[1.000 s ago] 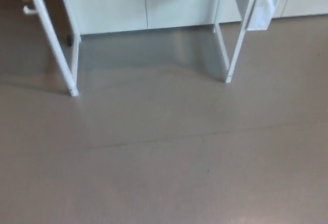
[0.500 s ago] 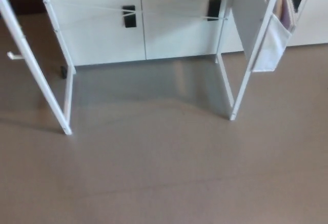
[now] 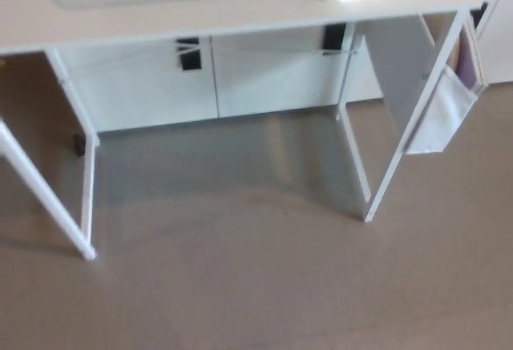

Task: The robot walks towards a desk on which a file tray is kept in the middle and a toilet paper roll is kept on its right. The robot uses its right hand to hook on finger in the gap of the roll and grabs it, lifts it and places it on the tray.

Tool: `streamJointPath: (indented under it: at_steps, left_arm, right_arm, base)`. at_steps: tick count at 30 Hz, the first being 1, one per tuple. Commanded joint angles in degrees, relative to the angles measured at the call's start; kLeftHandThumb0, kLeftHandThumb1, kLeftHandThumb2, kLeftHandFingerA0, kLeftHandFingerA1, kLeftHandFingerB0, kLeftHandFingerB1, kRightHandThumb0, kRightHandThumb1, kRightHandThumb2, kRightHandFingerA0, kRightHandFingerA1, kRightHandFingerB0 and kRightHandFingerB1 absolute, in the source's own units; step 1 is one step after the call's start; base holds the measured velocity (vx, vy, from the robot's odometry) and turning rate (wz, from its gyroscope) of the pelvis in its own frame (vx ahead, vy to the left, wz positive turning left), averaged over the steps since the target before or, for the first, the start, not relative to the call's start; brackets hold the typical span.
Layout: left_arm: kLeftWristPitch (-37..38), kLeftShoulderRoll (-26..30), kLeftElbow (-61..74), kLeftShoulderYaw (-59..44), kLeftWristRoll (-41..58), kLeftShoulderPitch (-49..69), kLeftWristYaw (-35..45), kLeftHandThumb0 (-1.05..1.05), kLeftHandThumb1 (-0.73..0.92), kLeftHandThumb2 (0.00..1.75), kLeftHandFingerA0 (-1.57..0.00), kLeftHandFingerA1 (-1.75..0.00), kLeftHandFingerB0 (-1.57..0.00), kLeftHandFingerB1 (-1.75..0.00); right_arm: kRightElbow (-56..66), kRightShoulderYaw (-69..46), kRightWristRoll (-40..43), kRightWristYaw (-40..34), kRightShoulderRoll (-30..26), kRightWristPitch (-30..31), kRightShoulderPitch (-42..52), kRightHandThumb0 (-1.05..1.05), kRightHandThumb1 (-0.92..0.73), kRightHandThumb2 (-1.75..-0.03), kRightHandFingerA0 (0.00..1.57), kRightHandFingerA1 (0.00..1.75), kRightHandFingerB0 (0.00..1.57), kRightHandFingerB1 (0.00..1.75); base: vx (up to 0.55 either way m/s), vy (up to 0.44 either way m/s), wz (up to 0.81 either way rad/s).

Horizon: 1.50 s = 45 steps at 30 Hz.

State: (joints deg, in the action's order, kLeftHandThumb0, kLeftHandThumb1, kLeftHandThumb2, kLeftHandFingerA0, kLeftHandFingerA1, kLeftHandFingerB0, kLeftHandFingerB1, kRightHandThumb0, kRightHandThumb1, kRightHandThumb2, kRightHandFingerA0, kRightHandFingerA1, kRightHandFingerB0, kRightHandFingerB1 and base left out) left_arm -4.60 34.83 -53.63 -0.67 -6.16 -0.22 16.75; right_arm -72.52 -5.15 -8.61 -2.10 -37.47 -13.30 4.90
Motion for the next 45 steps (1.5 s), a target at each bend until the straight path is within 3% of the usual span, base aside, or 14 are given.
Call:
streamJointPath:
  at_steps: [1,45]
  left_arm:
    - [-1.3,1.1,-0.1,0.2,-0.7,0.6,0.4,-0.23,0.72,1.19,-0.08,-0.54,-0.08,-0.51]
    - [-1.7,2.8,0.9,1.6,-1.6,2.4,1.1,-0.23,0.72,1.19,-0.08,-0.54,-0.08,-0.51]
  right_arm:
    - [-0.4,-0.7,0.6,-0.5,-0.1,-0.4,1.3,-0.74,-0.72,-0.63,0.20,0.40,0.03,0.23]
    - [-0.9,-1.1,0.8,-1.1,2.2,-1.1,5.5,-0.74,-0.72,-0.63,0.20,0.40,0.03,0.23]
  base:
    - [0.34,0.209,-0.14]
    - [0.25,0.001,0.00]
